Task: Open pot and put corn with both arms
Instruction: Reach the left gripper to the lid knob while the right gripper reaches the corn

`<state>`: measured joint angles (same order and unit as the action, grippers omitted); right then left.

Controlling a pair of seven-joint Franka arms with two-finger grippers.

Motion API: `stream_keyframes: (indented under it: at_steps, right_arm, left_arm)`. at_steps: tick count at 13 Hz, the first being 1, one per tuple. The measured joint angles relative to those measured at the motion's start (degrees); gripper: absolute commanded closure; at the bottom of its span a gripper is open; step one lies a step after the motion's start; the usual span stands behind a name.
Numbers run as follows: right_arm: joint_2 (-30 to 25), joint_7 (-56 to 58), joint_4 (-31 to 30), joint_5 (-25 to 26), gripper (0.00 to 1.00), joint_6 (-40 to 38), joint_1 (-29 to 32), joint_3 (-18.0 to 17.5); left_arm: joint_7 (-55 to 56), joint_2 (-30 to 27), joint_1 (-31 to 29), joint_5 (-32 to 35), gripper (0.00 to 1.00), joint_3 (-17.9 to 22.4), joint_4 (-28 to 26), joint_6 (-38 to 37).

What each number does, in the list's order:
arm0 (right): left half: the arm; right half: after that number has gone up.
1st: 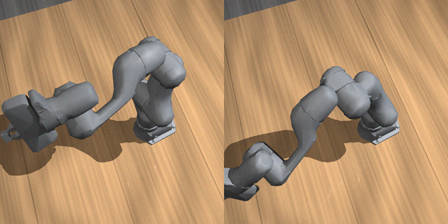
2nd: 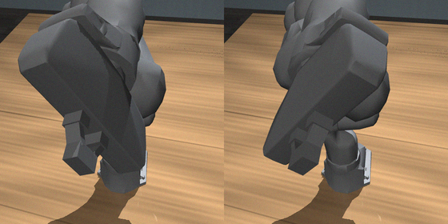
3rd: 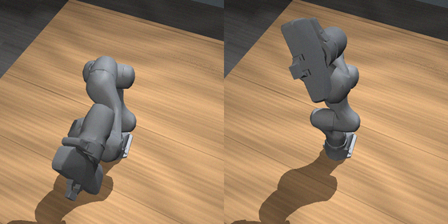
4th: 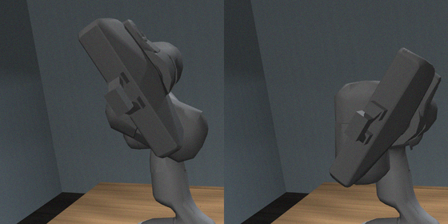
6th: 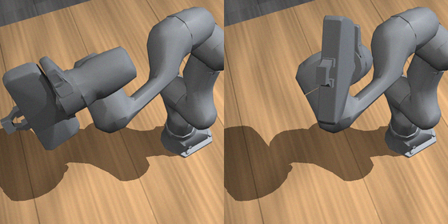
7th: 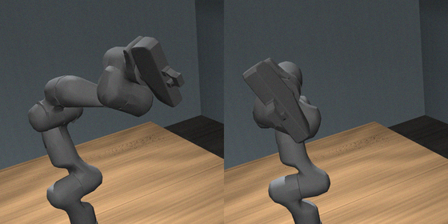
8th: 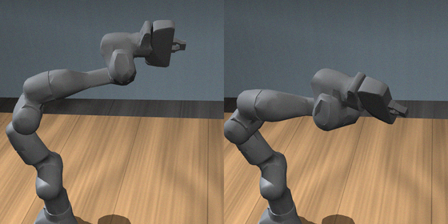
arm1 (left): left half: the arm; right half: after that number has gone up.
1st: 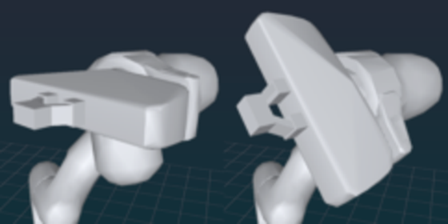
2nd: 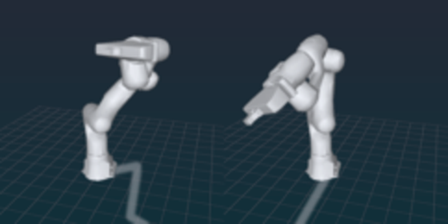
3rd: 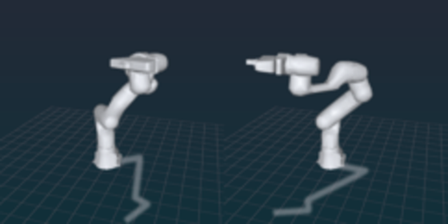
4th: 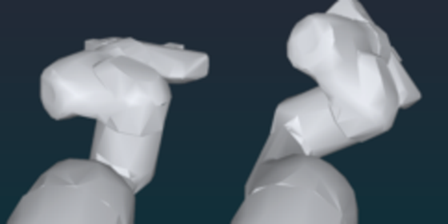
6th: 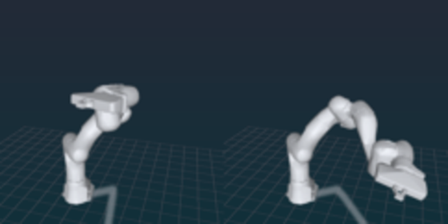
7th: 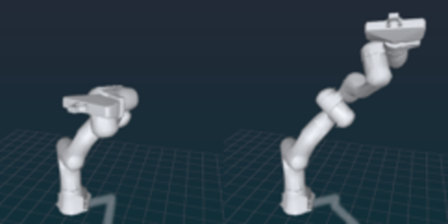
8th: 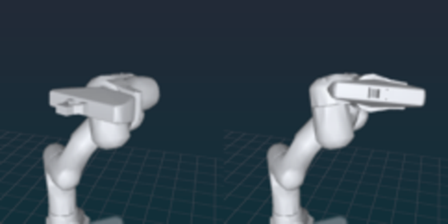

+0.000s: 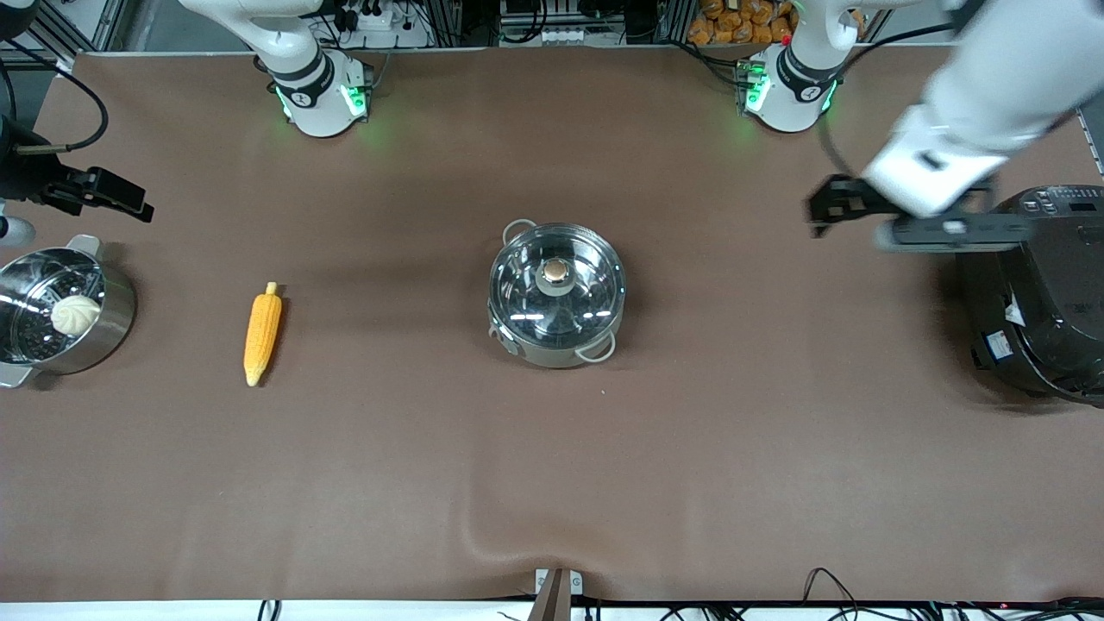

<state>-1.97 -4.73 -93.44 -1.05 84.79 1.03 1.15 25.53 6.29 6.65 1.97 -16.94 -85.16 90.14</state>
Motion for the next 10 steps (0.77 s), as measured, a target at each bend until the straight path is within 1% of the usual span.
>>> stream_keyframes:
  at_steps: [3,5,7,8,10]
  right_arm:
    - [1.53,0.07,-1.83,0.01,0.00,3.81,0.02,0.01]
    - [4.06,0.28,-3.95,0.07,0.00,8.33,0.34,0.04]
    - [6.96,2.02,-6.35,0.14,0.00,13.87,1.36,0.05]
    - [8.65,3.46,-8.00,0.16,0.00,17.72,2.32,0.06]
    - [11.81,5.85,-11.62,0.17,0.00,25.80,3.90,0.12]
  left_arm:
    - [16.24,7.50,10.15,-0.04,0.00,-0.18,4.20,0.61]
    - [24.40,12.77,15.11,-0.04,0.00,-0.09,5.41,4.73]
    - [32.63,17.53,18.72,-0.04,0.00,0.30,6.66,8.36]
    - [36.70,20.22,21.06,-0.04,0.00,1.14,8.04,9.39]
    - [42.03,24.86,26.14,-0.04,0.00,4.19,10.89,11.32]
